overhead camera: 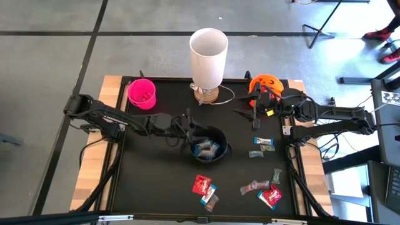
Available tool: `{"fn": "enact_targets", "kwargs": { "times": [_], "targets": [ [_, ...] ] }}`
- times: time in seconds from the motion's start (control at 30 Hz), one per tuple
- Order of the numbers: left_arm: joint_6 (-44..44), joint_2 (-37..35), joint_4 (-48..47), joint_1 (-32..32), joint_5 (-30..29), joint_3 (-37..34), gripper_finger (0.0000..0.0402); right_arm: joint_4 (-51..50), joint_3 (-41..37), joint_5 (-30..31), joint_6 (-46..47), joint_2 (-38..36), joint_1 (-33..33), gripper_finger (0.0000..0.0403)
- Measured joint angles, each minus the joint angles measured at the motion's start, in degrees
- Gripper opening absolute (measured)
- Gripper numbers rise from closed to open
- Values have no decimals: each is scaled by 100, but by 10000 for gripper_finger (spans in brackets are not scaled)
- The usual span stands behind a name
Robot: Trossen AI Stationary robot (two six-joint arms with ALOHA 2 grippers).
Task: Sort candy
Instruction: Put the blue gummy into the pink bucket
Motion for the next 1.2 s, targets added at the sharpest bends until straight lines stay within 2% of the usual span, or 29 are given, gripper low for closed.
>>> {"fn": "enact_targets", "kwargs": {
  "times": [0.13, 0.37, 0.57, 0.93, 1.2],
  "targets": [
    [140, -333, -145, 0, -12, -2, 196, -176, 165, -24, 0, -28, 0, 209],
    [165, -995, -613, -42, -319, -4, 196, -1041, 850, -60, 22, -37, 0, 209],
    [168, -1458, -1099, -137, -329, -4, 196, -1696, 1217, -62, 200, -37, 0, 209],
    [154, -2295, -2156, -554, -1207, -4, 196, -2539, 1320, -289, 569, -38, 4, 209],
    [-179, -2587, -2793, -620, -1259, -4, 196, -2727, 1351, -448, 640, -295, 4, 209]
  ]
}}
